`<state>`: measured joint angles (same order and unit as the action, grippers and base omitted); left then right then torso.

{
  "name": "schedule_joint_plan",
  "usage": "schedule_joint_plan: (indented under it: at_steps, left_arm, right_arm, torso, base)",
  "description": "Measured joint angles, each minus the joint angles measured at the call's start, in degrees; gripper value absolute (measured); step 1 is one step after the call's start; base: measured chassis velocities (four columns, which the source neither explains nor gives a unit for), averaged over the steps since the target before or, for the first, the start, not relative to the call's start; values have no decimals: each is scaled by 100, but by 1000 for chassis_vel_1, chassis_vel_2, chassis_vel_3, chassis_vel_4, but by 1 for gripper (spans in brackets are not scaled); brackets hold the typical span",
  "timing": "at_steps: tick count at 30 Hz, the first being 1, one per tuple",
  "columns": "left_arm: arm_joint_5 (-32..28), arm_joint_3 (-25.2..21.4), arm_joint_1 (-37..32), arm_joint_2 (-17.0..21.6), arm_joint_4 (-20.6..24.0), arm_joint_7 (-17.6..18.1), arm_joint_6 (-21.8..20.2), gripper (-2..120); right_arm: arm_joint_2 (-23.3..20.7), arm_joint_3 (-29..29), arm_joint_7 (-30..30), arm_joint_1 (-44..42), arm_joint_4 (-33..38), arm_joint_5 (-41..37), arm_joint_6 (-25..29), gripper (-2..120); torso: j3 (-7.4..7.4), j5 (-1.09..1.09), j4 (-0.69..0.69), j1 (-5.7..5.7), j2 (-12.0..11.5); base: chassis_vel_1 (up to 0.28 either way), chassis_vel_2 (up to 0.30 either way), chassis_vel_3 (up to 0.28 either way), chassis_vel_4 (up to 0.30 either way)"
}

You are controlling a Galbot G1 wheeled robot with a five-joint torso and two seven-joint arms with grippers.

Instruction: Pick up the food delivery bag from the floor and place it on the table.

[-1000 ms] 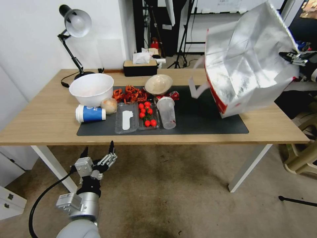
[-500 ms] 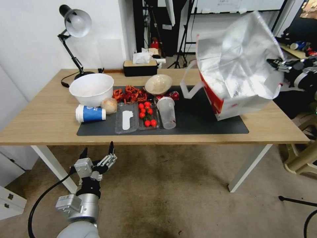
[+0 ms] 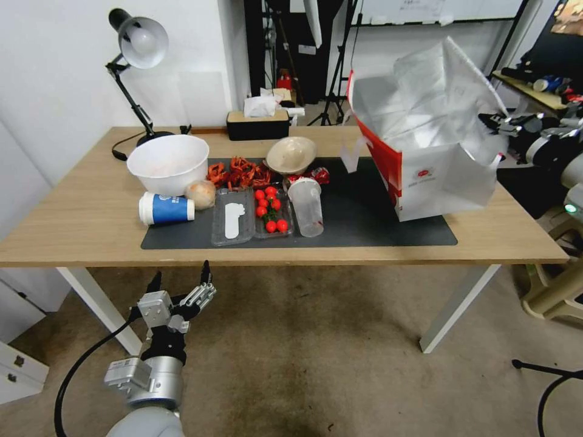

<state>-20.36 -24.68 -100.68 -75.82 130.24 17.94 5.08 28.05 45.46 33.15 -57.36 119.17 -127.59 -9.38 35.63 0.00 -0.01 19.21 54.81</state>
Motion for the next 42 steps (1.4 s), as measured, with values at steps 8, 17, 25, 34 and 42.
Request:
schedule_joint_plan:
  at_steps: [8, 17, 25, 34, 42]
  left_arm:
    - [14, 1, 6, -2, -12, 3, 0, 100]
    - [18, -3, 29, -5, -36, 15, 0, 100]
    - [54, 2, 37, -22, -44, 19, -6, 100]
    - [156, 2, -10, -42, -28, 20, -3, 100]
    - [212, 19, -31, -72, -12, 20, 8, 100]
  right_arm:
    - [-26, 48, 48, 115, 85, -119, 45, 0]
    - [30, -20, 236, 280, -5, -188, 75, 0]
    - [163, -7, 685, 144, -12, -151, -82, 0]
    - [379, -164, 914, 69, -33, -3, -203, 0]
    - [374, -231, 1023, 55, -96, 195, -311, 4]
  torso:
    - [0, 0, 1, 0, 0]
    - [0, 2, 1, 0, 0]
    - [0, 1, 0, 0, 0]
    - [0, 0, 1, 0, 0]
    - [0, 0, 1, 0, 0]
  base:
    - [0, 0, 0, 0]
    - [0, 0, 0, 0]
    - [0, 0, 0, 0]
    - [0, 0, 0, 0]
    - [0, 0, 0, 0]
